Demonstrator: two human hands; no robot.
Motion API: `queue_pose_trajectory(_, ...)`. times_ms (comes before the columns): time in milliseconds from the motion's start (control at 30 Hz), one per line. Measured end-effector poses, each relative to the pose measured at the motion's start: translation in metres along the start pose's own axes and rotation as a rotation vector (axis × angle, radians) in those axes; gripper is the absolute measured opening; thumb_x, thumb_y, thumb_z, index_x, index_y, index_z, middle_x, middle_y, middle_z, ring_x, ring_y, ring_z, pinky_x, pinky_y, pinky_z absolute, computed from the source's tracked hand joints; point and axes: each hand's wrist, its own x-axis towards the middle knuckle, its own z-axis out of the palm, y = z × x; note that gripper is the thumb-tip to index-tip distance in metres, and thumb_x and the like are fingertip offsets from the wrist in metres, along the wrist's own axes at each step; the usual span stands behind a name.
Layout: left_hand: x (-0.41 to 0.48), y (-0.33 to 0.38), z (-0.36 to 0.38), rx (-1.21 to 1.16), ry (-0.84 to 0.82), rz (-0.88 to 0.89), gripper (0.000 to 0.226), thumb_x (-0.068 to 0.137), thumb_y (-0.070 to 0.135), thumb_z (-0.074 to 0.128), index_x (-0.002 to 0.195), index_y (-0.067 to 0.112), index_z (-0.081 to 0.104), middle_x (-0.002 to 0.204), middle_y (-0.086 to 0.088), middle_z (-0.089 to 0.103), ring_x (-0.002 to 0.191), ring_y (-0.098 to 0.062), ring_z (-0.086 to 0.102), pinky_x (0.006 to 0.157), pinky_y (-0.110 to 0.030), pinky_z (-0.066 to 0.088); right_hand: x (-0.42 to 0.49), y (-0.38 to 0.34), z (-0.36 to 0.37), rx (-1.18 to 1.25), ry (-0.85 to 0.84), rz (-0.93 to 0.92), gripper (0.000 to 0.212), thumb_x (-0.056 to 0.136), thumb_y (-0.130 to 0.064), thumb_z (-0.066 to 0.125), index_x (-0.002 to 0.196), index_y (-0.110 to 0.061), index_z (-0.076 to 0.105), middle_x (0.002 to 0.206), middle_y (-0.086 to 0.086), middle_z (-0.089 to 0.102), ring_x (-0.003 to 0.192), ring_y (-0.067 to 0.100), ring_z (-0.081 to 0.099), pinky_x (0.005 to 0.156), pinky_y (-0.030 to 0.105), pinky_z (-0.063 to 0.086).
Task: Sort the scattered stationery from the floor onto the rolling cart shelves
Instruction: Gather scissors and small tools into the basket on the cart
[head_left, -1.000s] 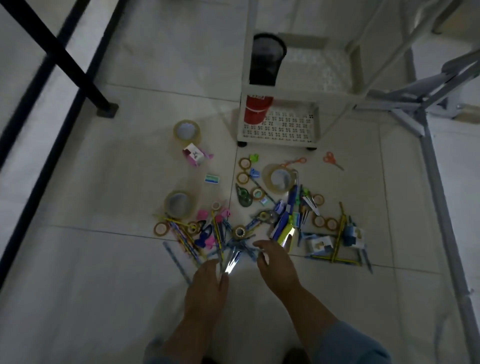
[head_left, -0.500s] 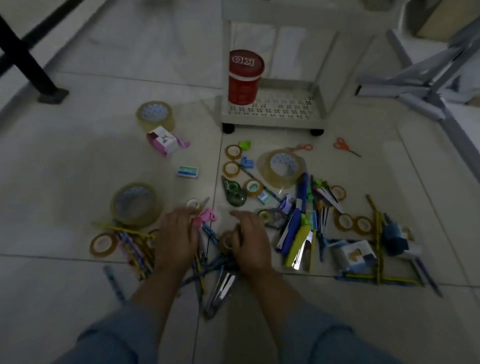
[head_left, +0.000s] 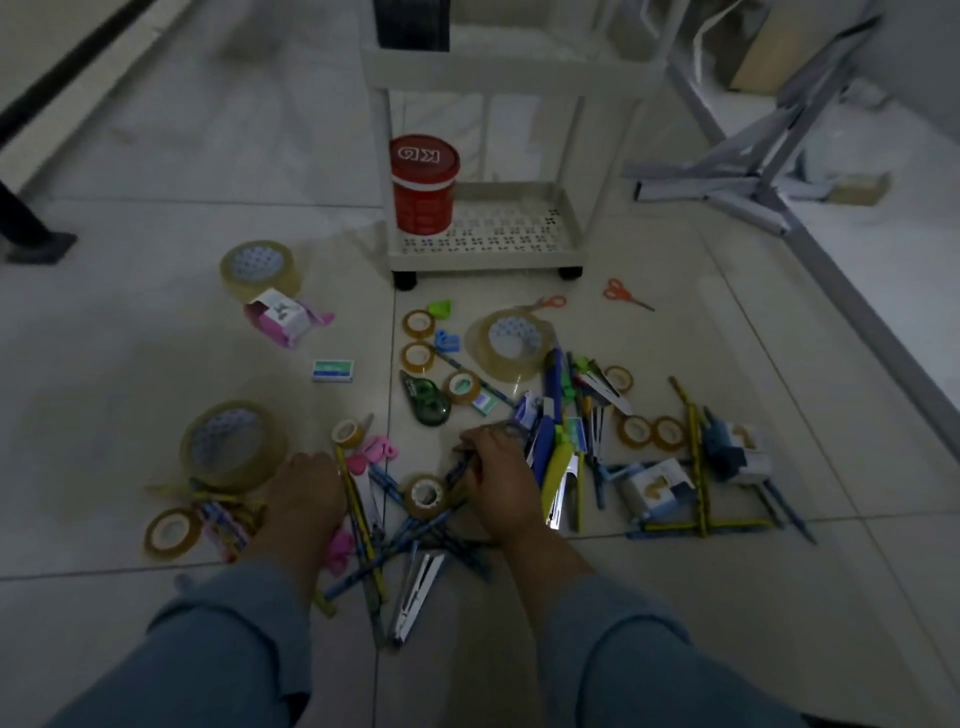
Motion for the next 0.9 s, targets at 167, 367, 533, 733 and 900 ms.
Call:
queue_pose_trajectory(167,-0.016,0.005,0.003,0.021,0.043,-0.035,0.040,0.091,0.039,0.051,0.116,0.009,0.052,0.123,-0.014,0.045,0.115,-0.029,0.046,0.092,-0.033,0.042,-0.010,0.001,0.003,-0.084,-0.094,0.000,0.040,0.090,-0.011,0.043,0.130,-0.010,0.050,0.134,0.011,0.046,0.126,0.028,0.039,0.102,0.037,0.038)
queue_pose_trajectory(367,-0.026,0.011,-0.001,-0.149,0.153,0.017,0.017,0.094,0.033,0.045,0.091,0.016,0.044,0.101,-0.013,0.063,0.097,-0.032,0.058,0.088,-0.036,0.041,-0.010,0.007,0.001,-0.120,-0.125,-0.016,0.043,0.091,-0.009,0.046,0.134,-0.010,0.047,0.136,0.010,0.045,0.126,0.028,0.039,0.102,0.037,0.037)
queue_pose_trajectory(533,-0.036,0.026,-0.023,-0.448,0.407,0.047,0.018,0.096,0.027,0.043,0.092,0.009,0.042,0.079,-0.010,0.054,0.079,-0.035,0.059,0.067,-0.035,0.039,-0.001,0.016,-0.006,-0.096,-0.115,-0.027,0.041,0.090,-0.007,0.048,0.131,-0.009,0.049,0.137,0.011,0.045,0.128,0.030,0.039,0.102,0.037,0.037)
queue_pose_trajectory(733,-0.030,0.054,-0.040,-0.895,0.437,-0.002,0.022,0.095,0.020,0.051,0.103,0.001,0.047,0.088,-0.014,0.056,0.081,-0.030,0.055,0.069,-0.031,0.040,0.032,0.017,-0.017,-0.065,-0.038,-0.007,0.031,0.093,-0.007,0.043,0.122,-0.007,0.055,0.123,0.013,0.053,0.117,0.027,0.044,0.095,0.034,0.038)
queue_pose_trajectory(900,-0.018,0.067,-0.042,-1.129,0.397,-0.079,0.020,0.094,0.022,0.055,0.095,0.005,0.046,0.070,0.005,0.045,0.075,-0.020,0.047,0.058,-0.025,0.032,0.072,0.006,-0.018,-0.083,-0.001,-0.072,0.026,0.092,-0.007,0.045,0.113,-0.006,0.059,0.113,0.015,0.054,0.107,0.029,0.047,0.083,0.031,0.038)
